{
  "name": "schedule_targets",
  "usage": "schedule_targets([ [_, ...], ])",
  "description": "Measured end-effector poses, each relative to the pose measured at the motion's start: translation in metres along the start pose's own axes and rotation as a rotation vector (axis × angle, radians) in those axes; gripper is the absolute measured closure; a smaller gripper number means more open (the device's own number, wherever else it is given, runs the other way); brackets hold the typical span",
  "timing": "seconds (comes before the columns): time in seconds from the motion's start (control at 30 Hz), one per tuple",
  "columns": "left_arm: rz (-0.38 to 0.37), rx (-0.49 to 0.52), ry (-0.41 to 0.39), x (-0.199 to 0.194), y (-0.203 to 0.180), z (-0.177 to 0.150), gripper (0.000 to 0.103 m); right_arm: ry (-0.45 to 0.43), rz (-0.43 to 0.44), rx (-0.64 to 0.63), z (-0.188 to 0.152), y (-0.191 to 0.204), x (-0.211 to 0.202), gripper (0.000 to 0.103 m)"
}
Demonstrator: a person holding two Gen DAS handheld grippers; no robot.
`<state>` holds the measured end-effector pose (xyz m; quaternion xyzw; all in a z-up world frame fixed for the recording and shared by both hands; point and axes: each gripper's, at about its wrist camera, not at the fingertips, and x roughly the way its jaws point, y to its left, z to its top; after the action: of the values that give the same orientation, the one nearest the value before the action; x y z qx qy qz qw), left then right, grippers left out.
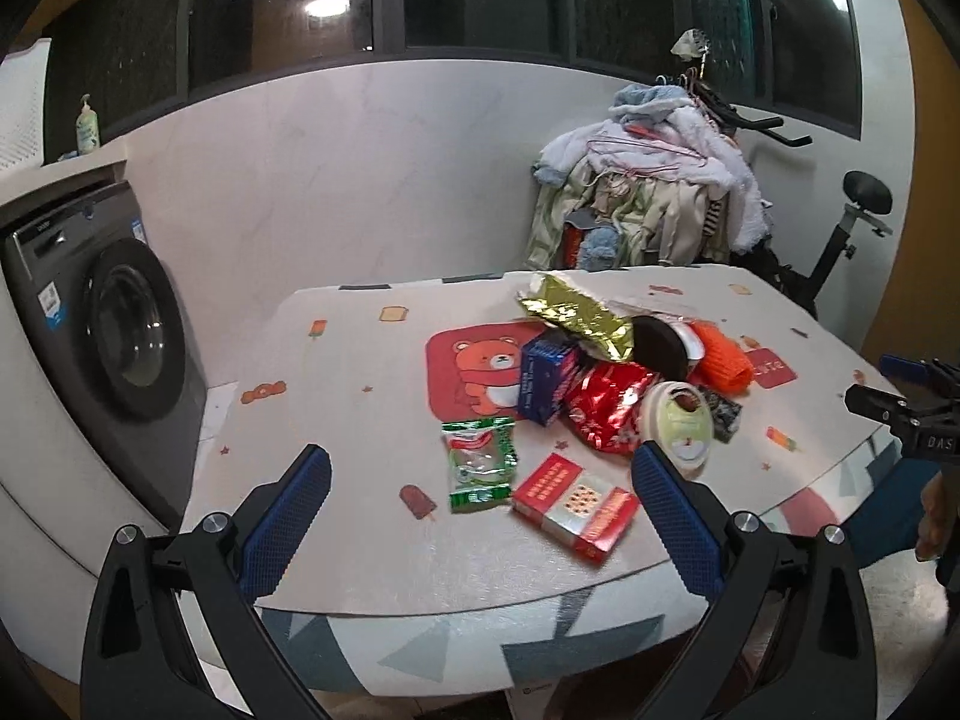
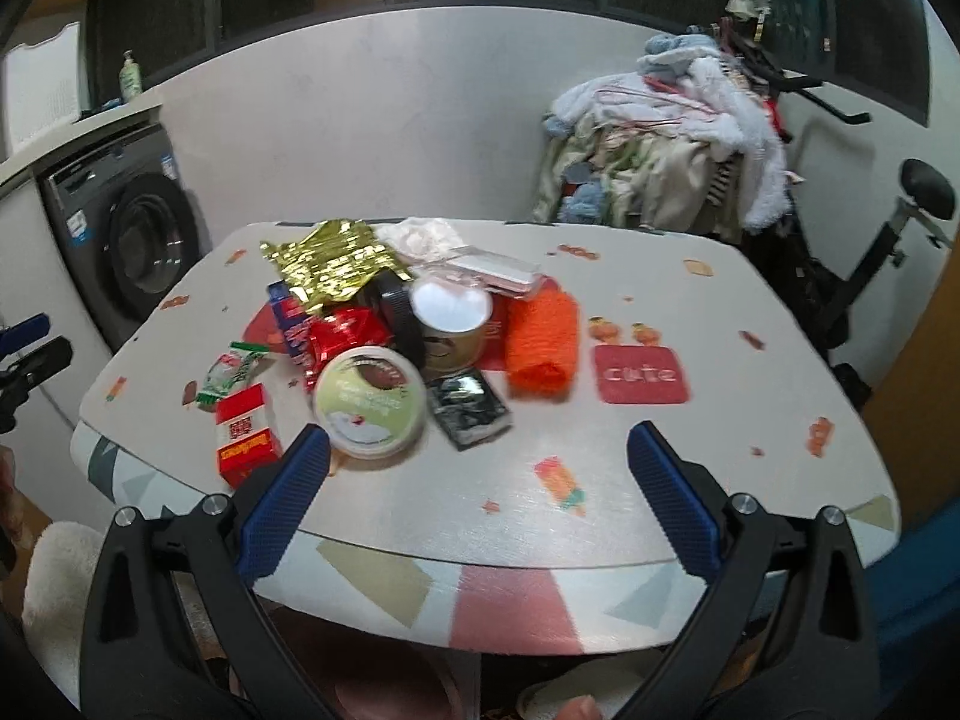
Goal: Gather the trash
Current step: 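Grasp the green-white candy wrapper with the left tool while the right tool grasps the yogurt lid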
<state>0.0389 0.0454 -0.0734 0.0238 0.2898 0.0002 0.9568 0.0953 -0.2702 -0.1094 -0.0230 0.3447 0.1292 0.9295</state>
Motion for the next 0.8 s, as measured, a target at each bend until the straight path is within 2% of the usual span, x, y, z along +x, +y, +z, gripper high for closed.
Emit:
schedule_targets([
  [0.17,0.016,0.021,0.006,0.016,0.004,-0.007,0.005,0.013,0.082,-0.017,0.000,0.015,0.036,0.005],
  [0.37,0.003,-0.011,0.054,0.042,0.017,-0.015,0.005,0.047,0.170,-0.025,0.007,0.039,0.094,0.005],
  [0.6,-0.006,-0.054,0.089,0.061,0.033,-0.023,0.005,0.128,0.204,0.005,0.009,0.058,0.158,0.005],
  [0.73,-0.009,-0.057,0.108,0.069,0.034,-0.025,0.005,0.176,0.187,-0.001,0.006,0.062,0.178,0.006],
  [0.77,-0.011,-0.058,0.110,0.070,0.034,-0.025,0.005,0.183,0.195,0.002,0.005,0.062,0.180,0.013],
  [0.8,-0.012,-0.058,0.112,0.072,0.034,-0.026,0.006,0.182,0.203,0.005,0.005,0.063,0.180,0.015],
])
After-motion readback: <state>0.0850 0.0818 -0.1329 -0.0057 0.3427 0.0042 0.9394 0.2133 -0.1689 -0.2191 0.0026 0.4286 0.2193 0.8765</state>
